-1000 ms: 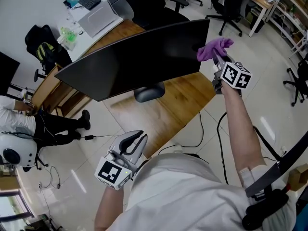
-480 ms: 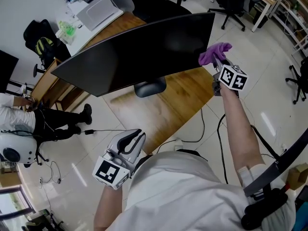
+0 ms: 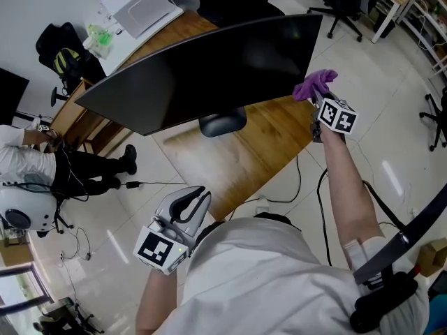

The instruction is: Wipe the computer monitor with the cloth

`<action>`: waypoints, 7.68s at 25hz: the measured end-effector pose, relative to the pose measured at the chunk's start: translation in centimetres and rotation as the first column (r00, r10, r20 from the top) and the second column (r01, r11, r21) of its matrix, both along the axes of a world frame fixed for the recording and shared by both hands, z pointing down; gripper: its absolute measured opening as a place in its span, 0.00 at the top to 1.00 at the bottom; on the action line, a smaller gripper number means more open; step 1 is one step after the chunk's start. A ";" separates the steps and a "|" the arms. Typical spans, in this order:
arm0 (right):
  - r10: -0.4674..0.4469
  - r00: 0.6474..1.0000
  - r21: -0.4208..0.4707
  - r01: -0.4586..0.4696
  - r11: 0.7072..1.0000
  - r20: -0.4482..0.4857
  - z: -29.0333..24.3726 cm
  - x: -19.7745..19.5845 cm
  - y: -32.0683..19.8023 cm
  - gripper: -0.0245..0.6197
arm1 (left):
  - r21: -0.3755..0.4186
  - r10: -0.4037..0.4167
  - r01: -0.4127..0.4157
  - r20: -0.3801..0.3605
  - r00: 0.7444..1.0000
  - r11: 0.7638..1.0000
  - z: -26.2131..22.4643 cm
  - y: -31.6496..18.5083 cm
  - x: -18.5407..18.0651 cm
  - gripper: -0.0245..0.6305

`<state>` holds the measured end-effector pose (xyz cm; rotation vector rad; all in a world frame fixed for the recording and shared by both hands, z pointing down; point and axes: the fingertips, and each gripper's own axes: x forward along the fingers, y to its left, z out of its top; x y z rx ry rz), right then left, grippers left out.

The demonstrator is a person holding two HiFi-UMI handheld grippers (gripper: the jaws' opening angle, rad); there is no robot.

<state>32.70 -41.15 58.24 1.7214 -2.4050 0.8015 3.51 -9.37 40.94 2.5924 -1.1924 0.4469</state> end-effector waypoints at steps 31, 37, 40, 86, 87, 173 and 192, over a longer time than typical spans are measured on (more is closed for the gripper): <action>0.093 0.995 -0.139 -0.096 0.986 -0.031 6.7 -5.1 2.6 0.89 | -0.015 -0.018 0.019 0.007 1.000 1.000 -0.4 1.9 -5.8 0.85; 0.067 0.997 -0.136 -0.072 0.988 -0.046 6.8 -8.0 3.5 0.89 | -0.001 -0.031 0.031 0.005 1.000 1.000 -0.2 3.1 -7.7 0.85; 0.062 0.997 -0.136 -0.069 0.988 -0.052 6.6 -9.3 3.7 0.89 | 0.001 -0.022 0.022 0.027 0.999 1.000 0.1 3.9 -9.1 0.85; -0.130 0.988 -0.127 0.119 0.985 -0.083 6.1 -30.5 8.8 0.89 | -0.005 -0.056 0.056 -0.020 0.998 0.998 1.0 8.2 -21.1 0.85; -0.138 0.987 -0.128 0.126 0.984 -0.087 6.1 -30.9 8.9 0.89 | -0.005 -0.061 0.061 -0.024 0.998 0.998 1.0 8.2 -21.2 0.85; -0.593 0.804 0.163 0.592 0.789 -0.053 -16.4 -59.5 14.0 0.89 | 0.091 -0.198 0.211 -0.135 0.971 0.973 1.3 11.1 -31.7 0.85; -0.586 0.810 0.342 0.557 0.757 -0.021 -28.2 -59.8 12.7 0.89 | 0.111 -0.200 0.223 -0.185 0.962 0.968 -0.1 10.8 -32.0 0.85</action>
